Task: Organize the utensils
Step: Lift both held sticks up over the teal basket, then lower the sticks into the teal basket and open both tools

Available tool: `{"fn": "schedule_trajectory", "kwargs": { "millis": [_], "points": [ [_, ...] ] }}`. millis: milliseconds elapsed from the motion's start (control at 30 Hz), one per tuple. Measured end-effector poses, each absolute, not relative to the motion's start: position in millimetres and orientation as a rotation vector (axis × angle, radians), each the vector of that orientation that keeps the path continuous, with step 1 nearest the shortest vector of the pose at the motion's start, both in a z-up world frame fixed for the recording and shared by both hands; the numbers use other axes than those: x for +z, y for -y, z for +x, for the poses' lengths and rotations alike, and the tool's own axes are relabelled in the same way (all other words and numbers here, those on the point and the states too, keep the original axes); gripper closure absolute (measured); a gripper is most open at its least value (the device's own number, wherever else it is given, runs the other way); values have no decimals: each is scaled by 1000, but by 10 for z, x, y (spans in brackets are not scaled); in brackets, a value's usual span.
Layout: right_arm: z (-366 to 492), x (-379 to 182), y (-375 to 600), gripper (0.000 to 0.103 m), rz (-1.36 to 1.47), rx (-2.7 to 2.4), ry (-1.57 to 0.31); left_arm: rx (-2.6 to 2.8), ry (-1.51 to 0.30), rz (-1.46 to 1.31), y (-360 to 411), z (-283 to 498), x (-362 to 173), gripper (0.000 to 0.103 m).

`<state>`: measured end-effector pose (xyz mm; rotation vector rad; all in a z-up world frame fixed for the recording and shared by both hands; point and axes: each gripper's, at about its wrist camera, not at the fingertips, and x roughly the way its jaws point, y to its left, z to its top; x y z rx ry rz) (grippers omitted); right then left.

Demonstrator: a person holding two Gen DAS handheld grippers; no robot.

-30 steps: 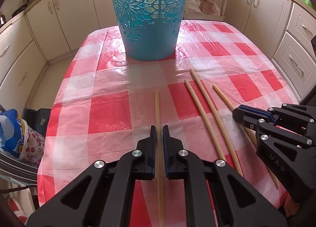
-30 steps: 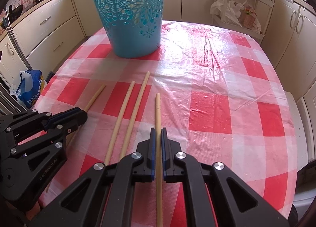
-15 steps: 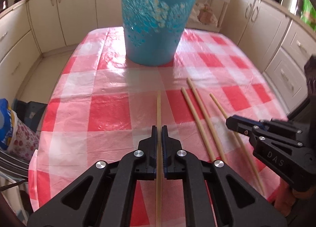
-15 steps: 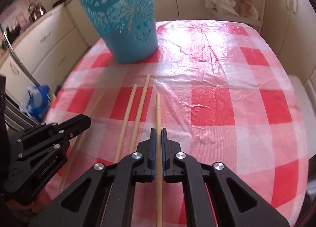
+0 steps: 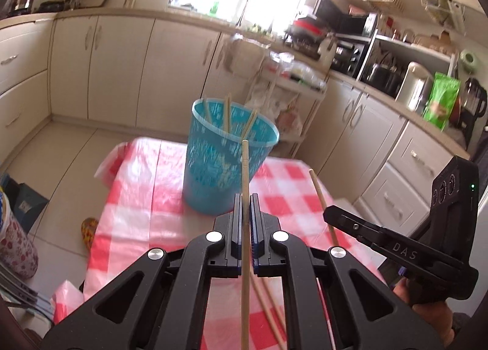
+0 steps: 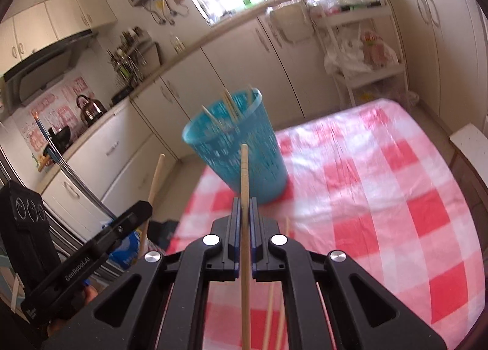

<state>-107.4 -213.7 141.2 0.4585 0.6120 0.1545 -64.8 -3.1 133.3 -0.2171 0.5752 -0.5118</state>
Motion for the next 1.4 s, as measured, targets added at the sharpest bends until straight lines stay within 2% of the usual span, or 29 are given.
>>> {"fn": "schedule_trajectory", "kwargs": {
  "millis": [400,567,700,933,1300,1400],
  "points": [
    [-251,2429,2026,97,443,156,-287,-516,-315,-314,31,-19,2203,98],
    [183,2640,2056,97,457,130,-188,-510,-244,-399,61,475,2357,98],
    [493,2522,2093,97,454,92,-186,-492,-225,-433,150,841,2302,98],
    [841,2101,2054,97,422,42,-303,-468,-240,-435,313,1240,1972,98],
    [747,1696,2074,94,413,51,-452,-424,-354,-364,369,1216,1589,98],
    [503,1699,2192,91,443,41,-451,-411,-384,-340,305,1073,1554,93]
  ]
}}
